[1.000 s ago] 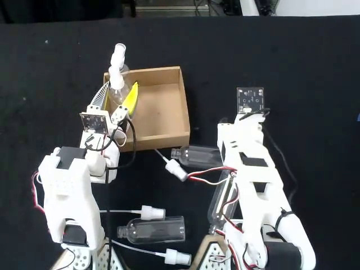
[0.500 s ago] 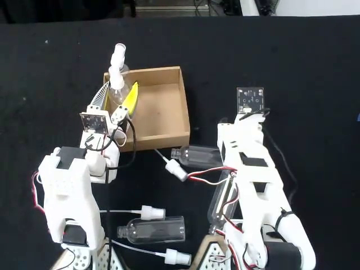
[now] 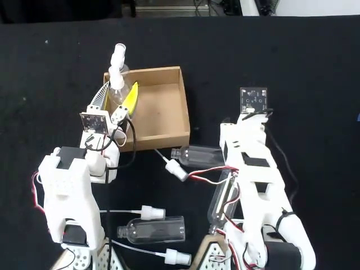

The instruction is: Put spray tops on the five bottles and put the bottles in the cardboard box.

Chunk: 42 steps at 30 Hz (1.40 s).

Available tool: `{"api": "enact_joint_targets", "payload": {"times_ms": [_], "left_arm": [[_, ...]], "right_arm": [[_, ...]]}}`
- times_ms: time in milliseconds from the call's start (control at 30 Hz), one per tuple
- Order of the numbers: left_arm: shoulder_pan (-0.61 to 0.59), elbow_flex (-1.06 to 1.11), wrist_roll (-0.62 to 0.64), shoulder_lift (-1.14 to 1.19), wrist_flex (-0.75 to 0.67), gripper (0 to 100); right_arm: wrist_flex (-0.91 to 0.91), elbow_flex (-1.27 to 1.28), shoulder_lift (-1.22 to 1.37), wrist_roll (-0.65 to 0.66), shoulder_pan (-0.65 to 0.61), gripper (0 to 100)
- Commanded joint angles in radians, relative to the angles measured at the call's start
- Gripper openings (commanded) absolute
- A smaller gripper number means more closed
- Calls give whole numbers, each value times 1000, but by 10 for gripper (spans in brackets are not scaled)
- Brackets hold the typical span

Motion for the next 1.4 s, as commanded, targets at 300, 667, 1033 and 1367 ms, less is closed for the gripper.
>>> {"api": "enact_joint_targets", "payload": {"times_ms": [300,667,1033,1367], "left_arm": [[-7,-8,0,-3,-9,337],[-35,61,2,-120,-11,336],[-25,140,2,-539,358,336],[-30,220,0,-993,957,336]], "right_arm": [[-29,-62,-4,9,15,100],[-29,-62,-2,9,12,100],[-29,-64,1,9,11,100],[-29,-62,1,9,11,100]]}}
